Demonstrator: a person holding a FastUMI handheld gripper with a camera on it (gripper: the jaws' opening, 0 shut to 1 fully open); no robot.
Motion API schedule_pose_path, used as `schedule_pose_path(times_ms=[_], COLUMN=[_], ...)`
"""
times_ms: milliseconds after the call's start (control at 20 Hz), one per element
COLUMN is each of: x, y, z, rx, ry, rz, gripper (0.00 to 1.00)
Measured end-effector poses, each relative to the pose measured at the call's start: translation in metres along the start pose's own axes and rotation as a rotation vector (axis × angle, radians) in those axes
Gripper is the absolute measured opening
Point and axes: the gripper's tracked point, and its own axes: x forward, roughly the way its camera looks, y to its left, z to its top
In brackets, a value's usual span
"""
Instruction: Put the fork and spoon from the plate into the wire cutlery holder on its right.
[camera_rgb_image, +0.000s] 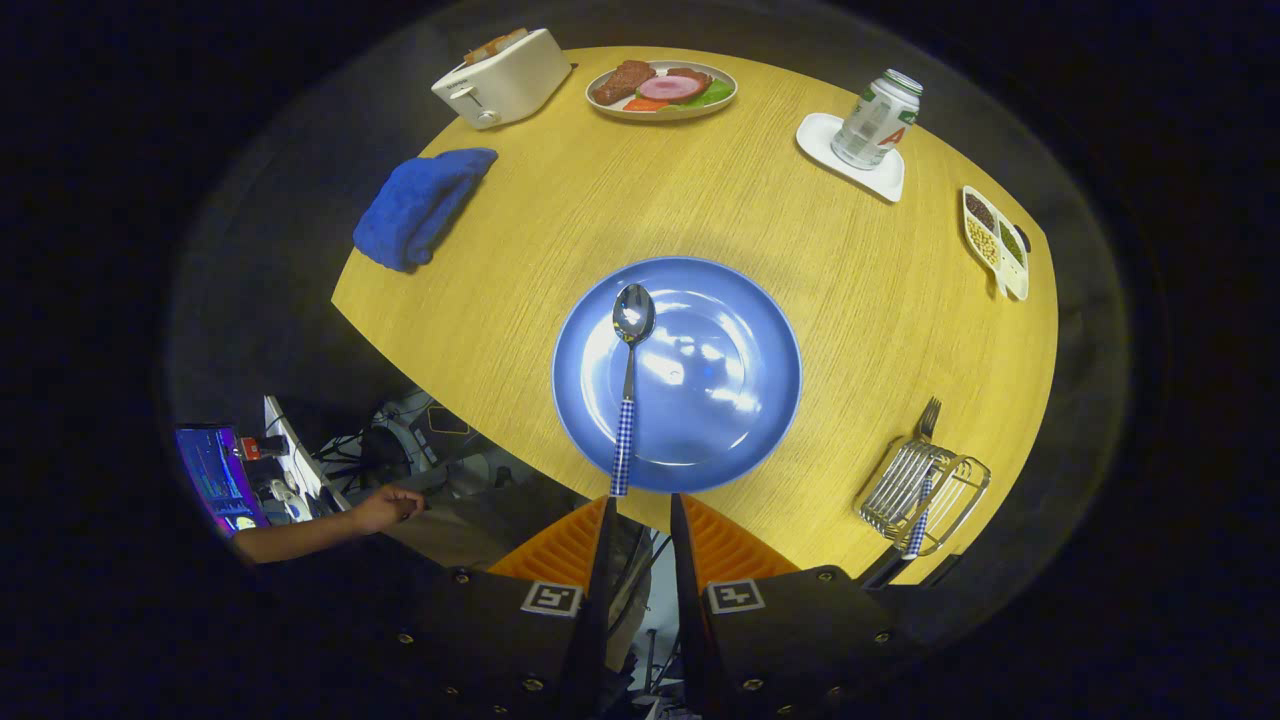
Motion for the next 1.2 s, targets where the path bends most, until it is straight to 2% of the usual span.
schedule_pose_path(times_ms=[600, 1200], x=[0.053, 0.088], y=[0.025, 0.018], z=[0.014, 0.007], rx=[0.068, 0.089], ry=[0.016, 0.062], rz=[0.008, -0.05], gripper=[0.31, 0.31])
